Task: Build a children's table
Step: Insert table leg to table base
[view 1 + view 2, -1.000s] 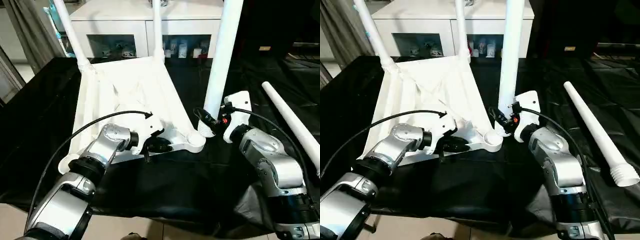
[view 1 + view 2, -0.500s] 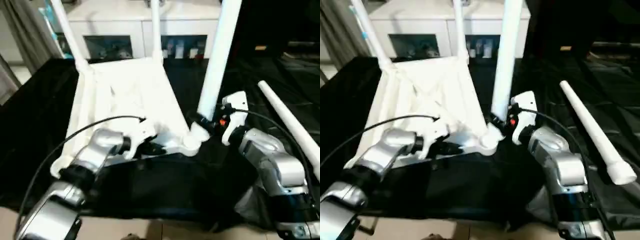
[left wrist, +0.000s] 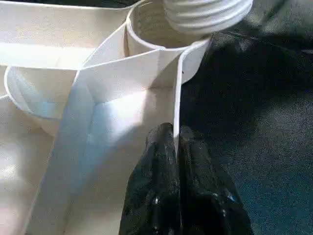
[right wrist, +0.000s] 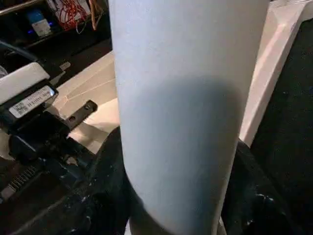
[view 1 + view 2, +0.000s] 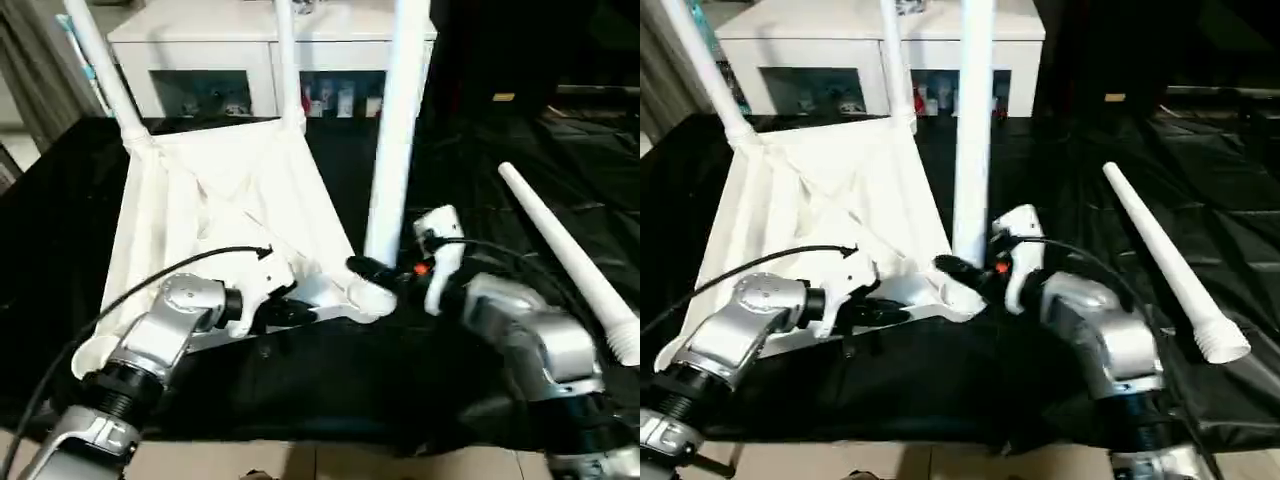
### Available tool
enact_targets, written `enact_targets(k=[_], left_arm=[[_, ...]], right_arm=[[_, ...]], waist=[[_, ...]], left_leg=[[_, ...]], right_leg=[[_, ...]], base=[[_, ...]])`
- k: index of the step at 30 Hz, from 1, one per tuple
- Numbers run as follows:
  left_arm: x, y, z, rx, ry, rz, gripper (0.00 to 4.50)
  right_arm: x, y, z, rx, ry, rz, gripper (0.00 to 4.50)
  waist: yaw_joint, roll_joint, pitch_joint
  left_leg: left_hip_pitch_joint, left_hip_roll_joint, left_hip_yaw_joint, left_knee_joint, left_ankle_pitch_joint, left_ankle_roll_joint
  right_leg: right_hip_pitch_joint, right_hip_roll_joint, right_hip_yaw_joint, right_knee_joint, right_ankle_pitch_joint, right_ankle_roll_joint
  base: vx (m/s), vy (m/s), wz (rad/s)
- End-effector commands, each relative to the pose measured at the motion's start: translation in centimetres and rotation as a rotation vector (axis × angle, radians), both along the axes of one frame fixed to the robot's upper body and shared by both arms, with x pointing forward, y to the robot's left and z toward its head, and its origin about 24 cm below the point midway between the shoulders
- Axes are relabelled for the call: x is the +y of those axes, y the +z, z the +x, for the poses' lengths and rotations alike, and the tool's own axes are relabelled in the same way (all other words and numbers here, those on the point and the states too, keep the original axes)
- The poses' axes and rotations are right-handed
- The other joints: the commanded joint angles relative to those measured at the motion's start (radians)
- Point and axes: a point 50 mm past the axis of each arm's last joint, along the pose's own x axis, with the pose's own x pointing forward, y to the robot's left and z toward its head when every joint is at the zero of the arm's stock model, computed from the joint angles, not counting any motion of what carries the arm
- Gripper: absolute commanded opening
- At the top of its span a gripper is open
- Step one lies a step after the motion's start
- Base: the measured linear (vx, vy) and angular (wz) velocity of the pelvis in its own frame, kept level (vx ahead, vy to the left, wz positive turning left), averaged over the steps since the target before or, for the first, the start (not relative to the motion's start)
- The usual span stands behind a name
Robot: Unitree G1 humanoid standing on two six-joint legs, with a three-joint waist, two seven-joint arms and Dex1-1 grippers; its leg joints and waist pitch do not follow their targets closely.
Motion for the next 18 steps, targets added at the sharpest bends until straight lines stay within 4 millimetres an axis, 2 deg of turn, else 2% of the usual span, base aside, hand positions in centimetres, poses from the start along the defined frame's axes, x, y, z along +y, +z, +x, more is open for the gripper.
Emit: enact_targets(k=[1,3,6,9,11,14,15,18], left_arm=[[-0.3,-0.4,-0.2,0.022,0.028,-0.038,0.0],[-0.7,-0.2,-0.1,0.013,0.017,-0.043,0.0],[-0.9,-0.1,-0.1,0.008,0.0,-0.04,0.0],[-0.9,0.1,0.0,0.007,-0.002,-0.031,0.0],[-0.9,0.1,0.0,0.007,-0.001,-0.03,0.0],[-0.9,0.2,0.2,0.004,0.004,-0.029,0.0],[-0.9,0.3,0.3,0.001,0.009,-0.028,0.0],[-0.8,0.4,0.4,-0.003,0.014,-0.029,0.0]], right_arm=[[0.5,0.8,0.3,-0.023,0.019,-0.002,1.88],[0.6,0.7,0.6,-0.026,0.025,-0.025,1.88],[0.6,0.4,0.9,-0.025,0.019,-0.039,1.88],[0.6,-0.1,1.4,-0.002,0.018,-0.034,1.88],[0.7,-0.4,1.4,0.008,0.023,-0.041,1.88],[0.8,-1.2,1.5,0.033,0.038,-0.061,1.88],[0.9,-1.4,1.5,0.034,0.034,-0.056,1.88],[0.9,-1.7,1.7,0.037,0.017,-0.039,1.88]], waist=[[0.01,-0.019,-0.066],[0.011,-0.014,-0.067],[0.011,-0.014,-0.068],[0.013,-0.019,-0.069],[0.014,-0.017,-0.07],[0.015,-0.025,-0.068],[0.017,-0.022,-0.068],[0.017,-0.025,-0.068]], left_leg=[[0.023,0.071,-0.034,-0.088,-0.185,0.029],[0.024,0.071,-0.034,-0.087,-0.184,0.028],[0.023,0.071,-0.035,-0.087,-0.18,0.027],[0.023,0.071,-0.033,-0.085,-0.176,0.029],[0.023,0.07,-0.033,-0.085,-0.17,0.032],[0.022,0.071,-0.032,-0.084,-0.164,0.039],[0.023,0.071,-0.032,-0.084,-0.163,0.039],[0.023,0.071,-0.032,-0.084,-0.165,0.041]], right_leg=[[0.041,-0.063,0.039,-0.072,-0.125,-0.261],[0.041,-0.064,0.04,-0.072,-0.127,-0.26],[0.042,-0.063,0.039,-0.071,-0.118,-0.262],[0.043,-0.064,0.039,-0.07,-0.103,-0.268],[0.043,-0.064,0.038,-0.069,-0.095,-0.27],[0.042,-0.064,0.038,-0.07,-0.109,-0.272],[0.042,-0.065,0.039,-0.07,-0.112,-0.269],[0.042,-0.066,0.039,-0.07,-0.113,-0.268]], base=[[0.0,0.0,0.0],[0.0,0.0,0.0],[0.0,0.0,0.0],[0.0,0.0,0.0],[0.0,0.0,0.0],[0.0,0.0,0.0],[0.0,0.0,0.0],[0.0,0.0,0.0]])
